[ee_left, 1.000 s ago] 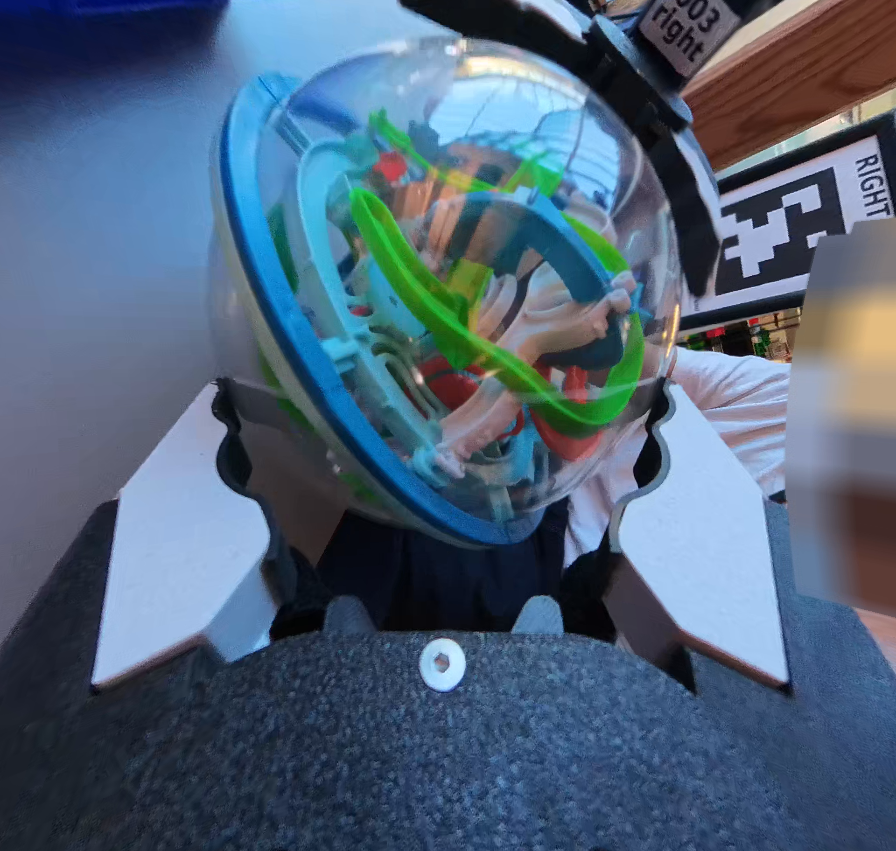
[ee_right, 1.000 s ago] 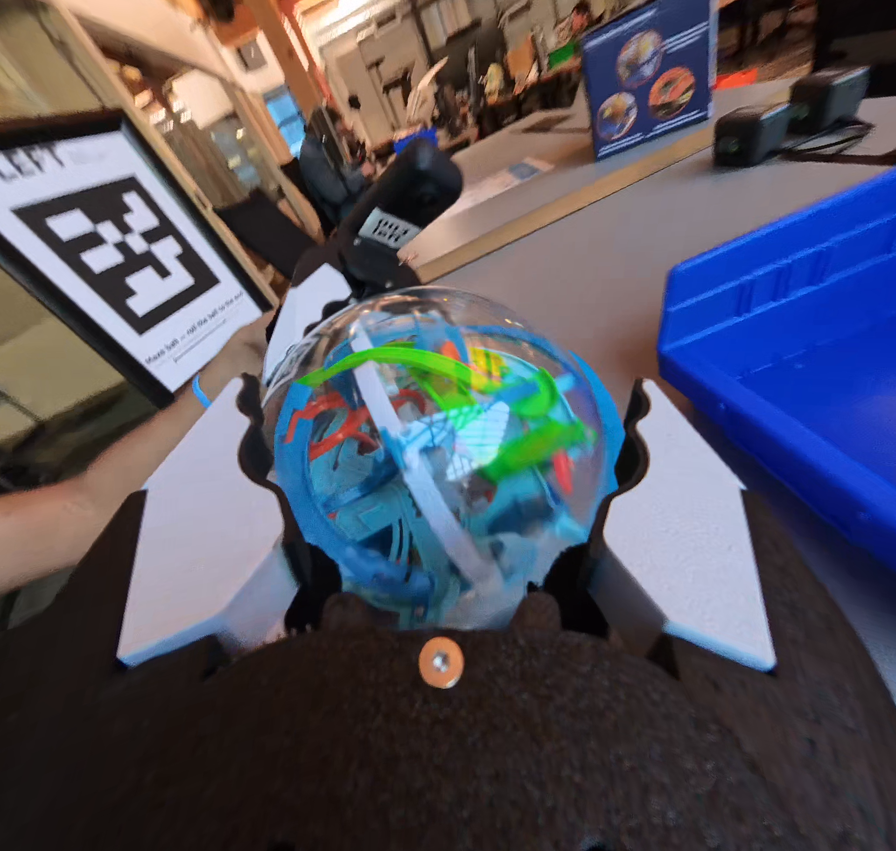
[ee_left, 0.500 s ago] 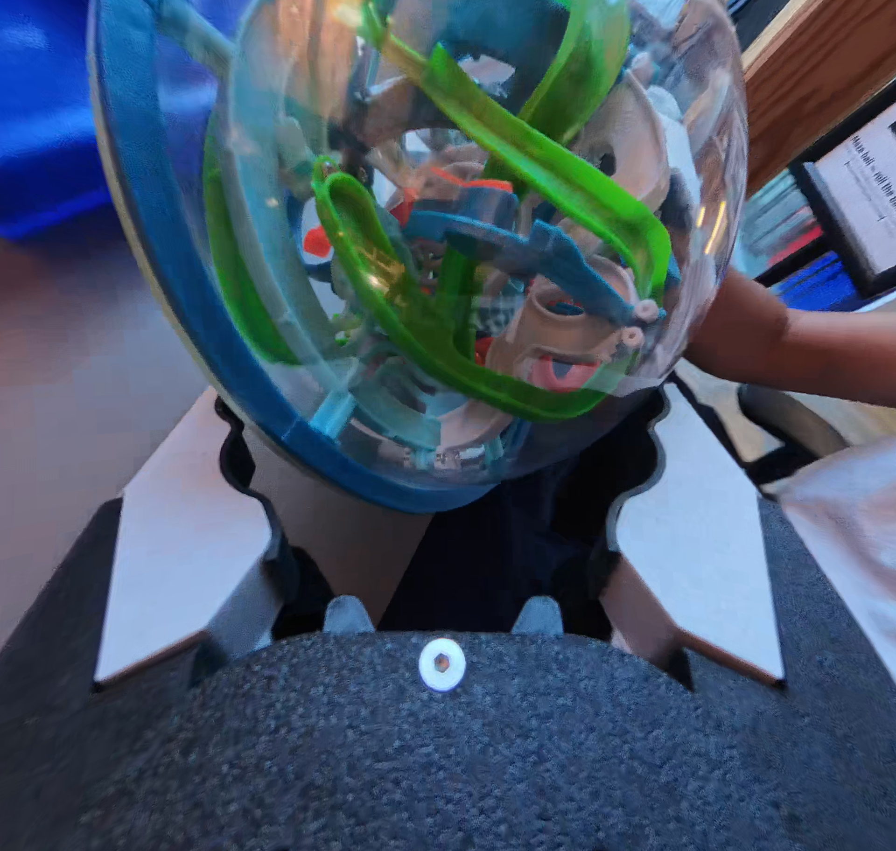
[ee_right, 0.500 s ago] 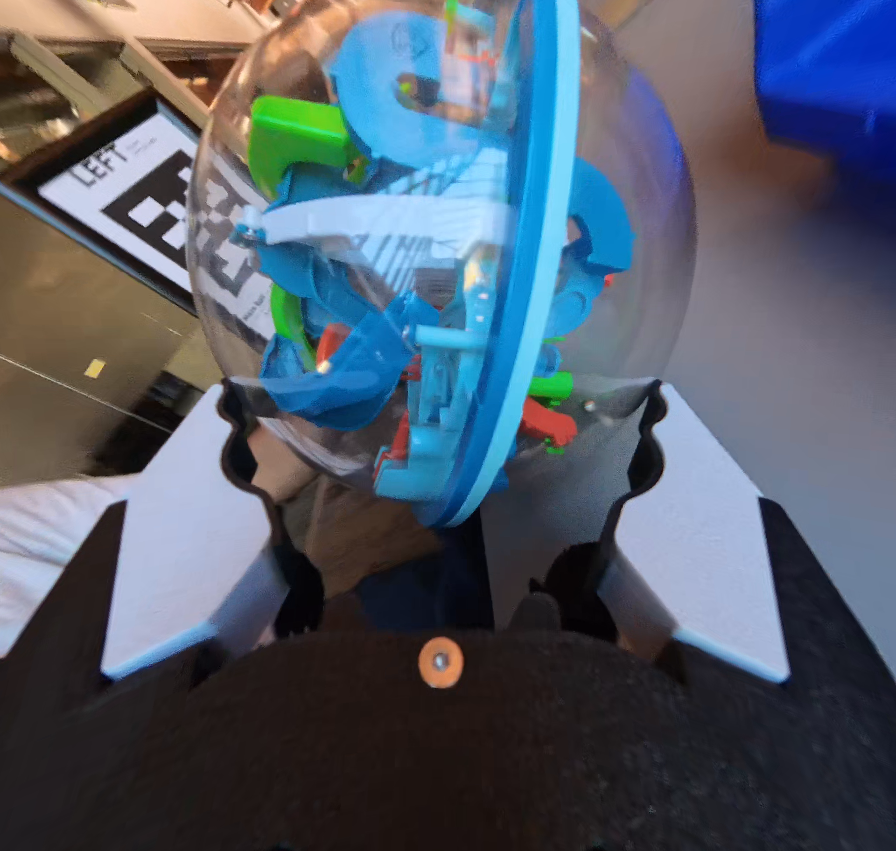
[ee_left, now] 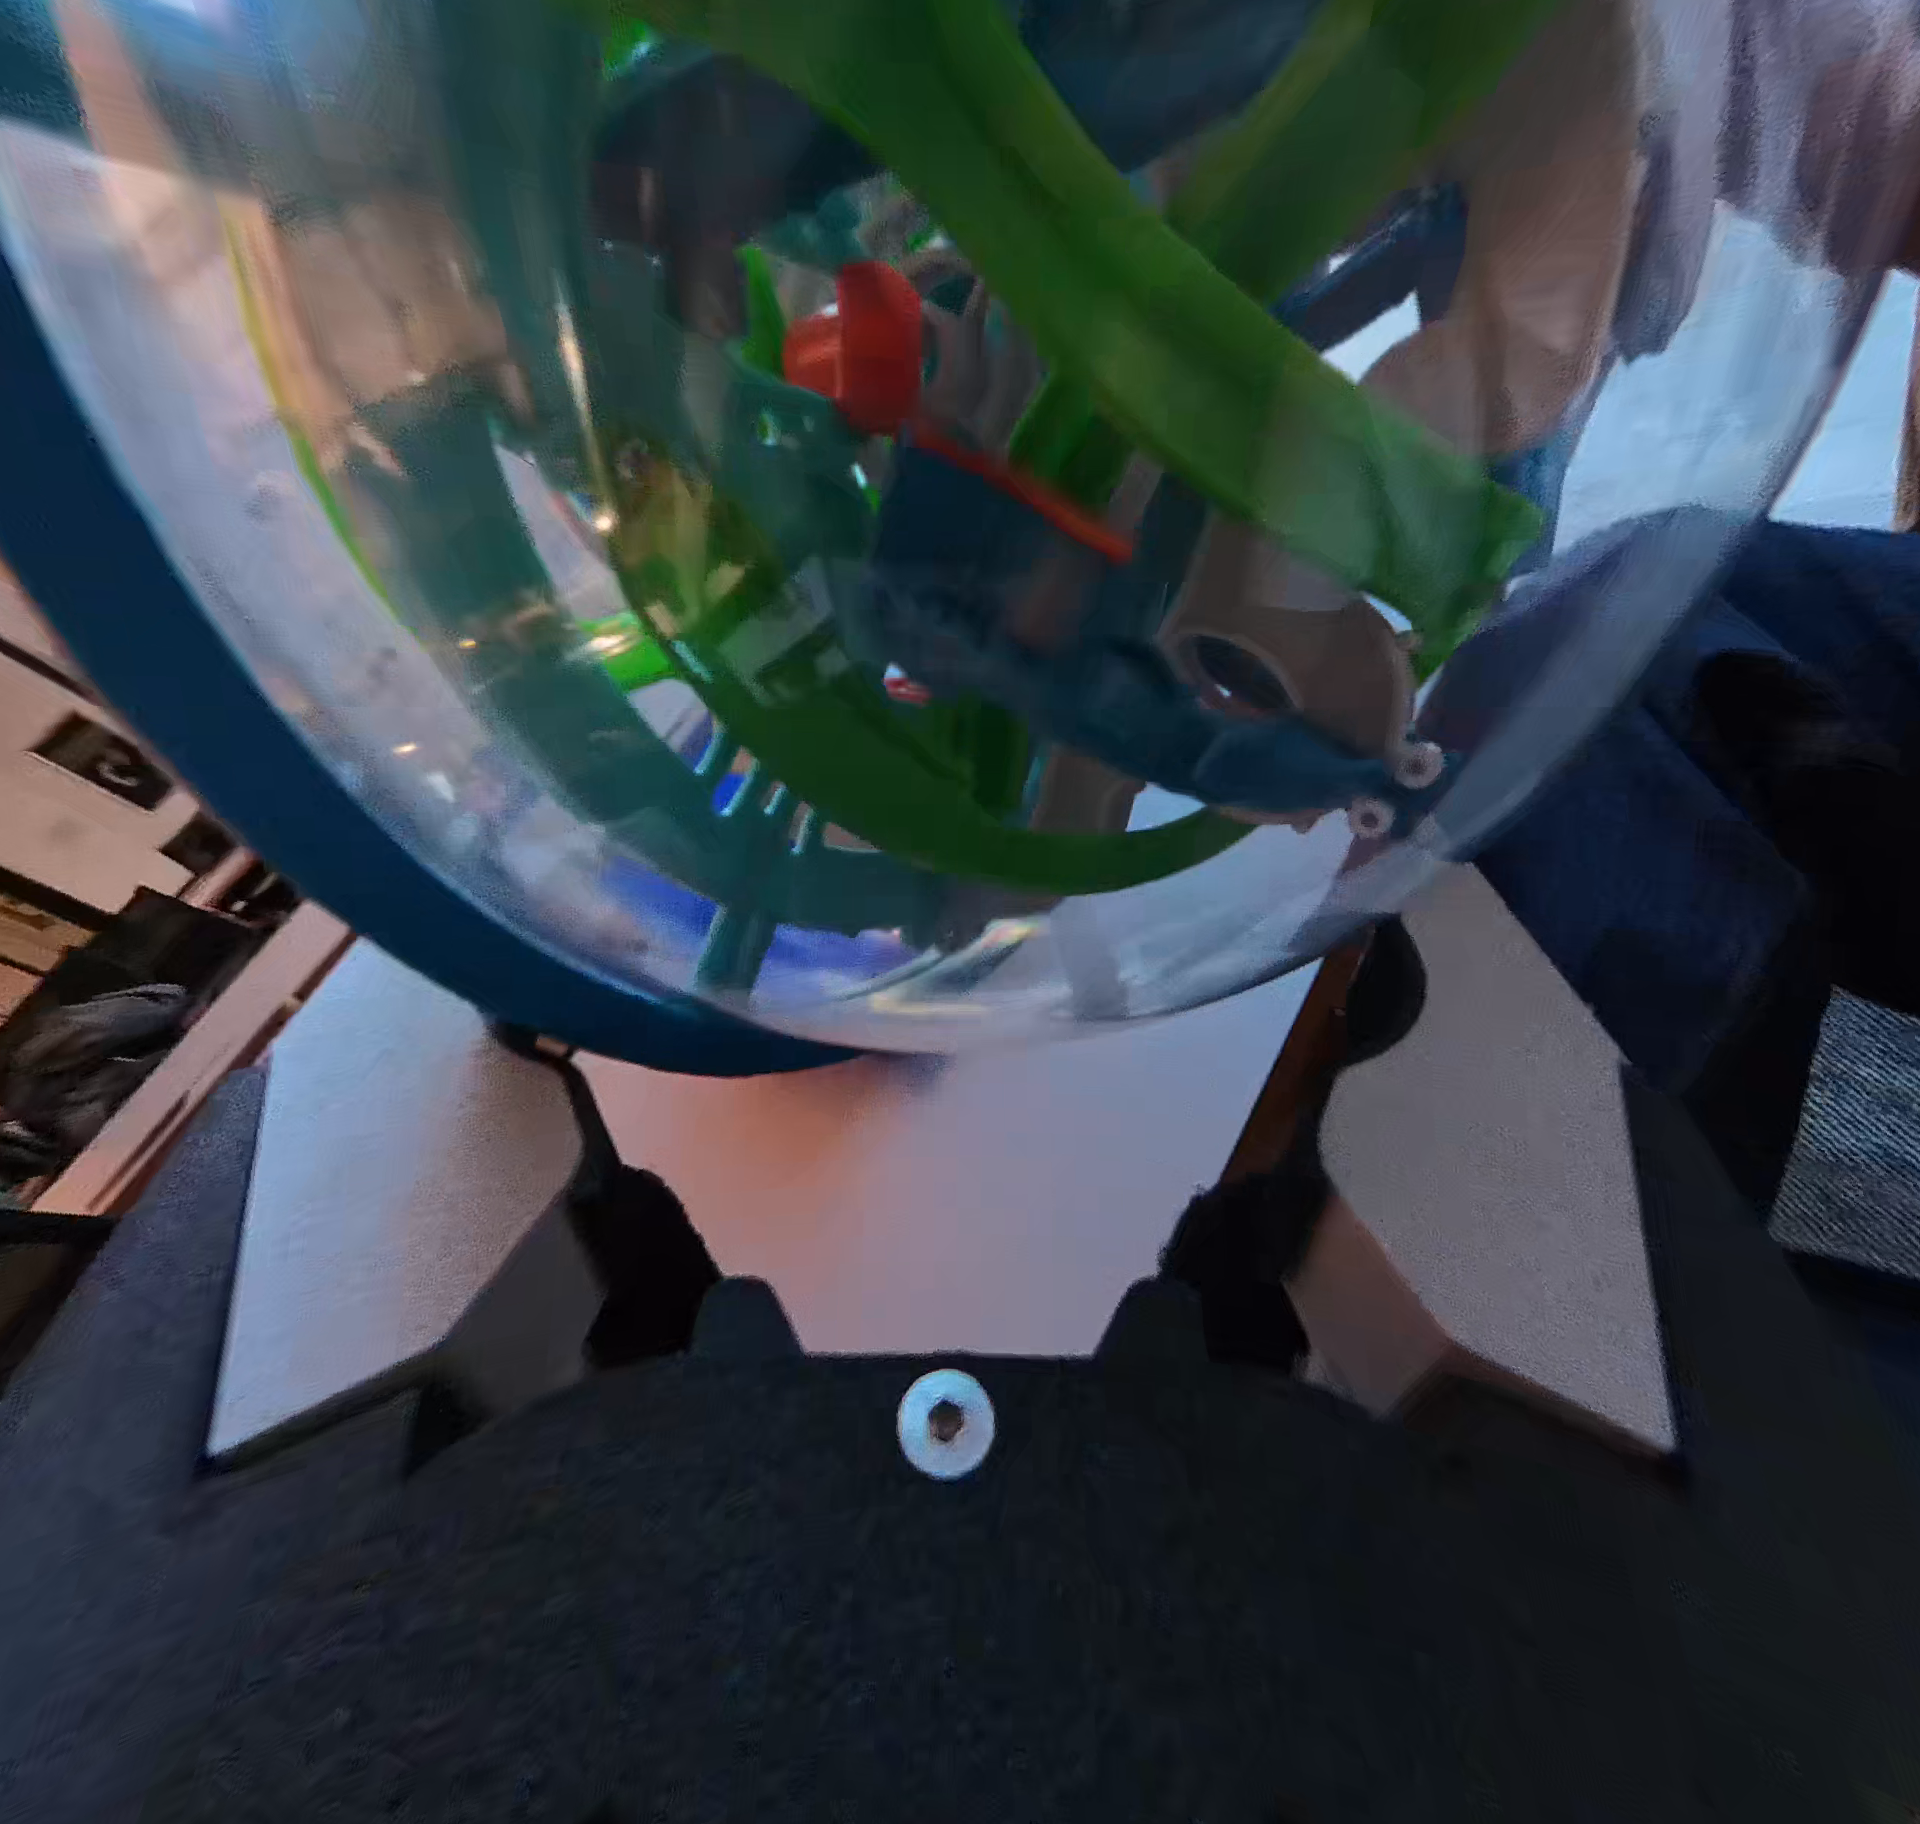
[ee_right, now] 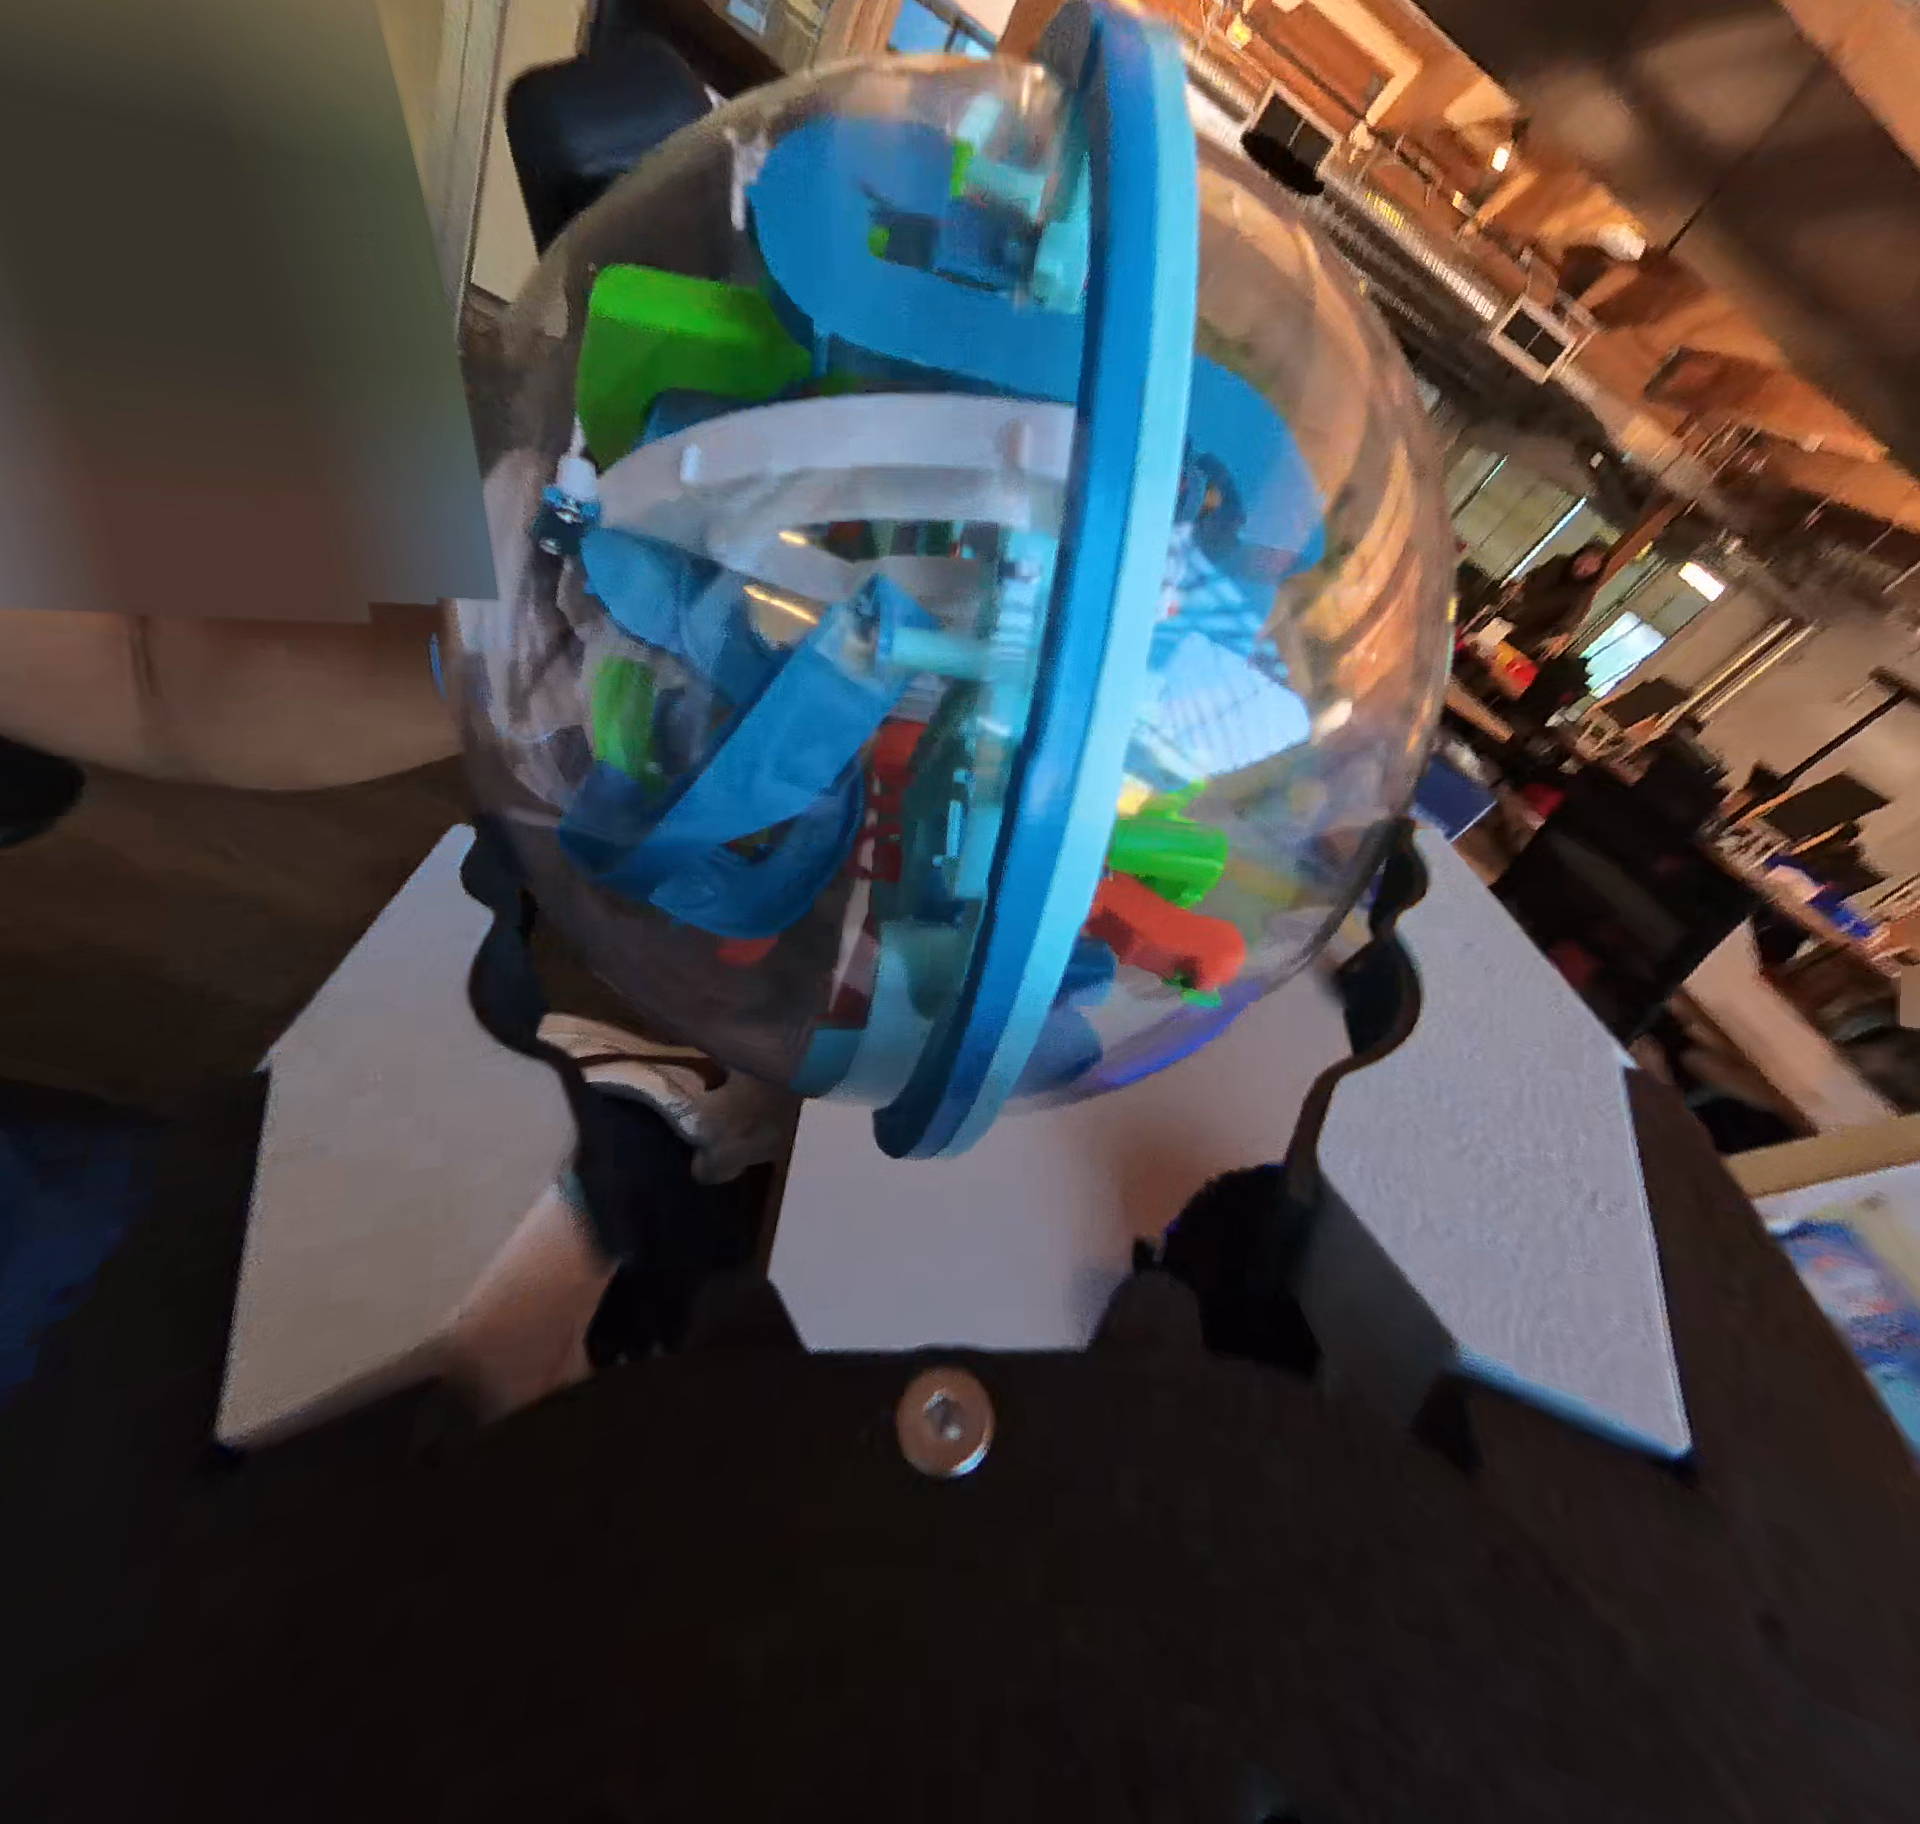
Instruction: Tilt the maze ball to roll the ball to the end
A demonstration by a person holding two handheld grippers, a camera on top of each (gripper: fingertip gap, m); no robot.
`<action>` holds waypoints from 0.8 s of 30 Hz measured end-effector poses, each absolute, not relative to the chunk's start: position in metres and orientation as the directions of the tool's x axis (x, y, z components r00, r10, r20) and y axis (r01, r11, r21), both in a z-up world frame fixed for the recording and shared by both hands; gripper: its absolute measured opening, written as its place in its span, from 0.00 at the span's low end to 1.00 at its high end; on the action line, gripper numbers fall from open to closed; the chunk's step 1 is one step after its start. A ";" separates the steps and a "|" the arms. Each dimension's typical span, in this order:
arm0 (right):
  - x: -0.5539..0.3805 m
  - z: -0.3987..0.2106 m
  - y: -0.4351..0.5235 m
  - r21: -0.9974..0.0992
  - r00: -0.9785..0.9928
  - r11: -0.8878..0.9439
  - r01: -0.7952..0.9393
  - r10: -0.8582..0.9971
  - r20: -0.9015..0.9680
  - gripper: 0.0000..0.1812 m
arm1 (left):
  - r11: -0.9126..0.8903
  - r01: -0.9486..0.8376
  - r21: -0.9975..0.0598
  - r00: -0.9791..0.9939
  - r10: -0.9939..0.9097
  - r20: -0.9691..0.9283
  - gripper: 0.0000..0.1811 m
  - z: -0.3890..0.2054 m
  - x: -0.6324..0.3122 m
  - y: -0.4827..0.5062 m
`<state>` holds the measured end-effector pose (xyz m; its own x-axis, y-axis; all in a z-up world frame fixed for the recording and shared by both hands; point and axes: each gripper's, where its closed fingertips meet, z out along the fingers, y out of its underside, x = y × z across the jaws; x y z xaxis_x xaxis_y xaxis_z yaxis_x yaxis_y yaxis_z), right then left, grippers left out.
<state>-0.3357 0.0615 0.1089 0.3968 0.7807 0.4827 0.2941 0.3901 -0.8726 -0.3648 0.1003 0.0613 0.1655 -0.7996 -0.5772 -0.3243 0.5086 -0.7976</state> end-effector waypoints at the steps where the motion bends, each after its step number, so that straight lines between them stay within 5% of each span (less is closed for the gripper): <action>1: -0.338 0.116 0.055 -0.859 0.395 0.419 0.295 0.765 0.509 0.86 | 0.518 -0.309 -0.798 0.175 -0.794 -0.583 0.86 0.066 -0.364 0.096; 24: -0.335 0.171 0.024 -0.824 0.372 0.565 0.041 0.757 0.538 0.86 | 0.622 -0.349 -0.701 0.182 -0.689 -0.702 0.85 0.135 -0.368 0.065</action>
<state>-0.3352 0.0239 0.1710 0.3721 0.7565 0.5377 0.0412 0.5653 -0.8239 -0.3683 0.0648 0.1351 0.1819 -0.6889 -0.7016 -0.3493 0.6217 -0.7010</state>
